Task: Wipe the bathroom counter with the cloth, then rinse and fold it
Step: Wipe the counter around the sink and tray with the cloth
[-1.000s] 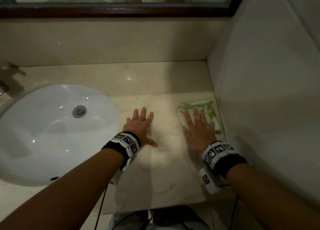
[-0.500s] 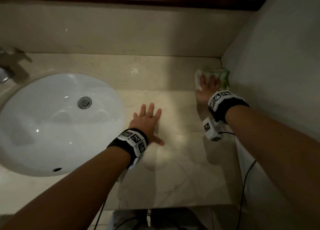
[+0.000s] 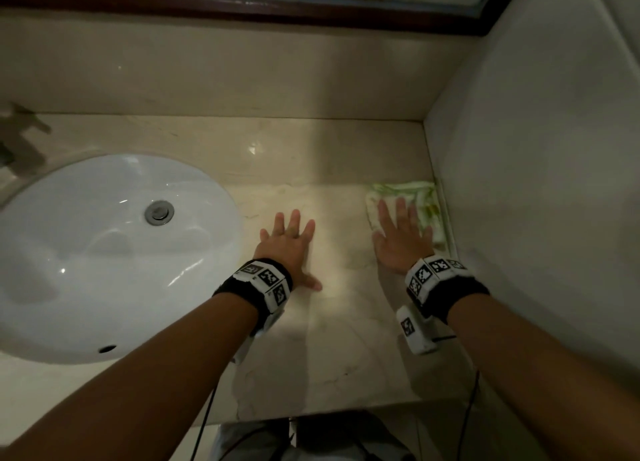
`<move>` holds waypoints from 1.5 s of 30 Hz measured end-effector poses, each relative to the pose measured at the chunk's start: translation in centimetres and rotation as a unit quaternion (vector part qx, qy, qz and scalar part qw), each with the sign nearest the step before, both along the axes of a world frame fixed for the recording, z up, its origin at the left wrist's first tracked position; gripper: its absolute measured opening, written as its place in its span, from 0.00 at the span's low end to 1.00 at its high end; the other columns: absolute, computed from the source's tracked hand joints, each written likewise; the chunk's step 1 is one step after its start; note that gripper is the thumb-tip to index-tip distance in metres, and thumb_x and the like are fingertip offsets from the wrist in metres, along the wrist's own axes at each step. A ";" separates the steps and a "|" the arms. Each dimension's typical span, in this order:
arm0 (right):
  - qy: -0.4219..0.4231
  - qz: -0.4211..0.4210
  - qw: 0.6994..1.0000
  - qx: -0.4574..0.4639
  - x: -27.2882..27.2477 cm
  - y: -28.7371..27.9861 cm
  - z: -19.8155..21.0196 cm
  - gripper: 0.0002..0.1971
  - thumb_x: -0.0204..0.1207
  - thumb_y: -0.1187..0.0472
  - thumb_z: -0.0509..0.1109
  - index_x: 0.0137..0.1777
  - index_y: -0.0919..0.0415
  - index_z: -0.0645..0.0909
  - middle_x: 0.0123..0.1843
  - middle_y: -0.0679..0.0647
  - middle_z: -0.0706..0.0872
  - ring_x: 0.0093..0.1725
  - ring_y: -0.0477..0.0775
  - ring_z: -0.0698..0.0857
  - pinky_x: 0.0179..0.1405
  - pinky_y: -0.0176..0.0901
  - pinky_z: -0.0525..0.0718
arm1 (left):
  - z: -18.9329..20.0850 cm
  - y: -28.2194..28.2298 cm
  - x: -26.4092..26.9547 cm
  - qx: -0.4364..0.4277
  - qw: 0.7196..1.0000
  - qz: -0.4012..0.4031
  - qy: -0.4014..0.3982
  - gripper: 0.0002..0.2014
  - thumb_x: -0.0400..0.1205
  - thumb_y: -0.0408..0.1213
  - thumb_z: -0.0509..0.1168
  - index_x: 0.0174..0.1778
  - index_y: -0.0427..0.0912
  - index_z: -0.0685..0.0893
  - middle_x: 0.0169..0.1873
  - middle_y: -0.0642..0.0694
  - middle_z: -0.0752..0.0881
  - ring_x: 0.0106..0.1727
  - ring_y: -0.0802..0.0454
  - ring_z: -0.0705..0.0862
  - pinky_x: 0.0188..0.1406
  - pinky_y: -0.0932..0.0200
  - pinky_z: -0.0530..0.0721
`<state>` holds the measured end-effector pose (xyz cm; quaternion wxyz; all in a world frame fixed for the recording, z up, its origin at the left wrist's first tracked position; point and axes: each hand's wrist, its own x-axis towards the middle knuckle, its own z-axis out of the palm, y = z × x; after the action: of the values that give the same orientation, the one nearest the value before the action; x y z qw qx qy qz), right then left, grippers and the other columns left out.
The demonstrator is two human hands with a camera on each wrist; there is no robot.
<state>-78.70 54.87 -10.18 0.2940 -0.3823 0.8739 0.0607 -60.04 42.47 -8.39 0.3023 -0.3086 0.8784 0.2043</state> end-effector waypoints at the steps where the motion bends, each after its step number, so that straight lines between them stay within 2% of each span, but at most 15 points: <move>1: 0.005 -0.003 1.000 -0.002 -0.2 -0.2 -0.1 0.30 0.86 0.45 0.43 0.84 0.40 0.34 0.85 0.50 0.29 0.84 0.56 0.31 0.81 0.68 0.39 | 0.0 0.0 0.0 -0.001 1.000 -0.001 0.001 0.63 0.67 0.67 0.73 0.84 0.50 0.36 0.83 0.43 0.32 0.83 0.37 0.34 0.81 0.35 0.47; 5: 0.037 0.003 0.999 -0.022 -2.1 -2.2 -0.5 0.29 0.86 0.43 0.43 0.84 0.39 0.36 0.87 0.49 0.33 0.85 0.56 0.35 0.81 0.65 0.40 | -0.2 -0.1 0.2 -0.002 1.000 0.003 0.007 0.63 0.67 0.66 0.73 0.85 0.50 0.36 0.83 0.43 0.32 0.83 0.37 0.34 0.81 0.35 0.48; 9: 0.068 -0.010 0.998 -0.007 -6.5 -6.8 -0.3 0.33 0.81 0.38 0.37 0.85 0.45 0.38 0.87 0.56 0.38 0.85 0.64 0.42 0.82 0.64 0.39 | -0.3 -0.2 0.1 0.003 1.000 0.001 0.001 0.63 0.66 0.66 0.74 0.84 0.50 0.36 0.83 0.43 0.32 0.83 0.37 0.33 0.82 0.34 0.47; 12: 0.044 -0.053 0.997 0.020 -7.8 -10.9 0.2 0.31 0.86 0.43 0.42 0.85 0.44 0.34 0.86 0.55 0.32 0.85 0.63 0.35 0.82 0.62 0.37 | -0.7 -0.4 0.1 0.006 1.000 0.002 0.003 0.64 0.66 0.65 0.74 0.85 0.49 0.37 0.83 0.42 0.33 0.83 0.36 0.34 0.81 0.33 0.47; 15: 0.013 -0.119 0.993 -0.006 -7.3 -13.0 -0.1 0.33 0.83 0.41 0.43 0.84 0.41 0.35 0.86 0.52 0.31 0.84 0.61 0.32 0.82 0.66 0.42 | -0.8 -0.3 -0.1 0.001 1.000 -0.005 0.000 0.64 0.65 0.66 0.75 0.85 0.49 0.37 0.84 0.41 0.34 0.83 0.34 0.35 0.80 0.32 0.48; 17: 0.007 -0.127 0.992 -0.019 -6.8 -13.7 -0.1 0.32 0.83 0.41 0.43 0.84 0.41 0.35 0.86 0.52 0.31 0.84 0.62 0.32 0.82 0.67 0.43 | -0.8 -0.3 -0.3 0.000 1.000 -0.005 0.000 0.65 0.65 0.65 0.75 0.85 0.48 0.37 0.84 0.41 0.34 0.83 0.34 0.35 0.80 0.31 0.49; 20: 0.008 -0.054 0.998 -0.016 -5.2 -14.2 0.4 0.29 0.87 0.44 0.43 0.85 0.42 0.36 0.86 0.54 0.32 0.84 0.63 0.33 0.82 0.66 0.41 | -0.6 -0.3 -0.3 0.000 1.000 -0.003 0.002 0.64 0.65 0.65 0.75 0.85 0.49 0.37 0.84 0.41 0.34 0.83 0.34 0.35 0.80 0.31 0.49; 22: 0.003 0.020 0.999 -0.025 -3.1 -14.5 0.4 0.29 0.87 0.45 0.43 0.84 0.41 0.36 0.87 0.54 0.34 0.85 0.63 0.35 0.82 0.65 0.38 | -0.5 -0.3 -0.3 0.000 1.000 -0.005 0.006 0.64 0.65 0.65 0.75 0.85 0.49 0.38 0.84 0.41 0.34 0.83 0.34 0.35 0.81 0.31 0.49; 25: 0.015 0.115 0.993 -0.029 0.8 -15.2 0.1 0.30 0.86 0.47 0.43 0.84 0.41 0.33 0.86 0.54 0.32 0.85 0.62 0.34 0.80 0.69 0.37 | -0.2 -0.2 -0.2 0.003 1.000 -0.008 0.007 0.64 0.66 0.65 0.74 0.85 0.49 0.38 0.84 0.41 0.34 0.83 0.35 0.35 0.81 0.32 0.49; 28: 0.023 0.146 0.989 -0.019 1.2 -15.8 0.2 0.31 0.86 0.48 0.44 0.83 0.41 0.32 0.86 0.53 0.31 0.85 0.60 0.35 0.80 0.70 0.39 | -0.1 -0.1 -0.1 0.003 1.000 -0.006 0.008 0.63 0.66 0.65 0.75 0.85 0.50 0.38 0.84 0.42 0.34 0.83 0.36 0.35 0.81 0.32 0.49; 31: 0.003 0.159 0.987 -0.016 -0.5 -15.7 0.3 0.30 0.86 0.46 0.43 0.83 0.39 0.33 0.86 0.49 0.31 0.85 0.56 0.35 0.81 0.65 0.38 | -0.1 -0.1 0.0 0.008 1.000 0.001 0.009 0.63 0.66 0.65 0.74 0.85 0.51 0.37 0.84 0.44 0.33 0.83 0.37 0.34 0.81 0.34 0.48; 37: 0.000 0.085 0.996 -0.010 -5.1 -13.8 -0.2 0.29 0.84 0.40 0.40 0.82 0.36 0.32 0.84 0.46 0.27 0.83 0.55 0.29 0.81 0.65 0.34 | -0.1 -0.1 0.1 0.019 1.000 0.015 0.010 0.62 0.67 0.64 0.74 0.84 0.53 0.36 0.83 0.47 0.30 0.83 0.40 0.31 0.81 0.37 0.44; 41: 0.014 0.014 1.000 0.000 -8.1 -11.0 0.0 0.29 0.86 0.43 0.41 0.83 0.38 0.33 0.86 0.48 0.30 0.85 0.57 0.33 0.82 0.64 0.37 | -0.2 0.0 0.2 0.016 1.000 0.011 0.006 0.62 0.67 0.65 0.73 0.84 0.53 0.35 0.82 0.47 0.29 0.83 0.40 0.31 0.81 0.37 0.45; 45: 0.032 -0.001 0.999 0.000 -8.4 -8.6 0.2 0.29 0.86 0.44 0.42 0.84 0.40 0.36 0.87 0.51 0.34 0.85 0.59 0.38 0.82 0.67 0.43 | -0.2 0.0 0.3 0.013 1.000 0.004 0.004 0.63 0.67 0.66 0.72 0.84 0.53 0.33 0.82 0.45 0.29 0.82 0.39 0.31 0.80 0.36 0.46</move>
<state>-87.08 46.25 -9.96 0.2662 -0.3788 0.8834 0.0728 -59.79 42.44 -8.55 0.3021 -0.3075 0.8757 0.2178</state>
